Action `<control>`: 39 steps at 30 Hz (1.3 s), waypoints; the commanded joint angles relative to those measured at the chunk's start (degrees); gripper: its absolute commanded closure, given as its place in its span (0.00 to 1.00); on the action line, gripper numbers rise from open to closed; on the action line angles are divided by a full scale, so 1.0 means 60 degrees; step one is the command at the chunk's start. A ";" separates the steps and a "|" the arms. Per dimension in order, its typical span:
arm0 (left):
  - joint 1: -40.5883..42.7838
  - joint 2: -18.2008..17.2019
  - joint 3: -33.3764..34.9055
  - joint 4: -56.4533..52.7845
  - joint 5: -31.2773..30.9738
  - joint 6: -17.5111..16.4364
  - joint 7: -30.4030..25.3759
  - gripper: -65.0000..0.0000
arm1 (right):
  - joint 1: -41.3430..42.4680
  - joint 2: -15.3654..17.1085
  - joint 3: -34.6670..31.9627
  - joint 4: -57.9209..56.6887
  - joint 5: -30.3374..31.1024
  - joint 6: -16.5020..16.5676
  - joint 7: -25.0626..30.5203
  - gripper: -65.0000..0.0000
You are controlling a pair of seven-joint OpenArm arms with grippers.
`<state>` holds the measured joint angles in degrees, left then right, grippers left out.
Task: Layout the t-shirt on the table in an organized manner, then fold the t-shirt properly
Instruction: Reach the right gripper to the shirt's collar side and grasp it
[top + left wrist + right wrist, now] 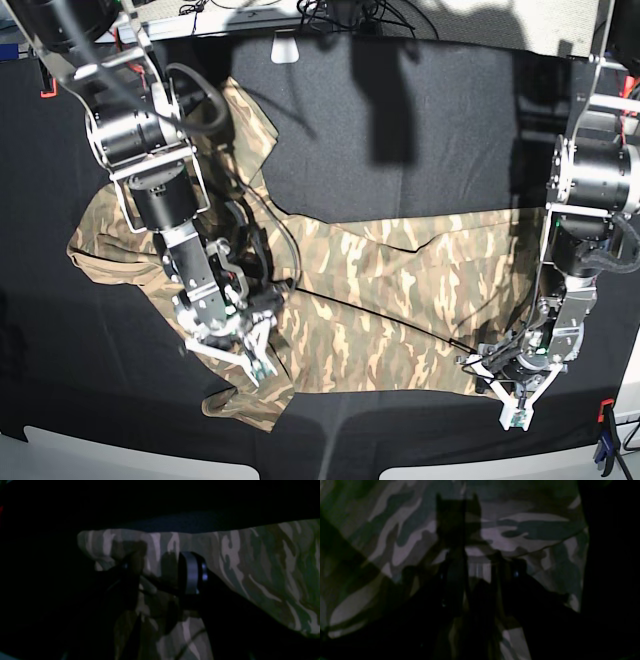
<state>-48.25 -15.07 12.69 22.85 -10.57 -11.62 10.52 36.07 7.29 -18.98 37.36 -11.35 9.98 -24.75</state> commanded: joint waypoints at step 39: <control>-0.0372 -0.0058 -0.0036 0.0160 -0.0069 0.0044 -0.0255 0.64 | 0.0386 0.0747 0.0036 0.1523 -0.1115 -0.0852 -0.0612 1.00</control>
<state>-48.25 -15.09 12.69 22.85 -10.55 -11.60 10.52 36.05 11.35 -19.00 45.43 -17.56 5.80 -29.10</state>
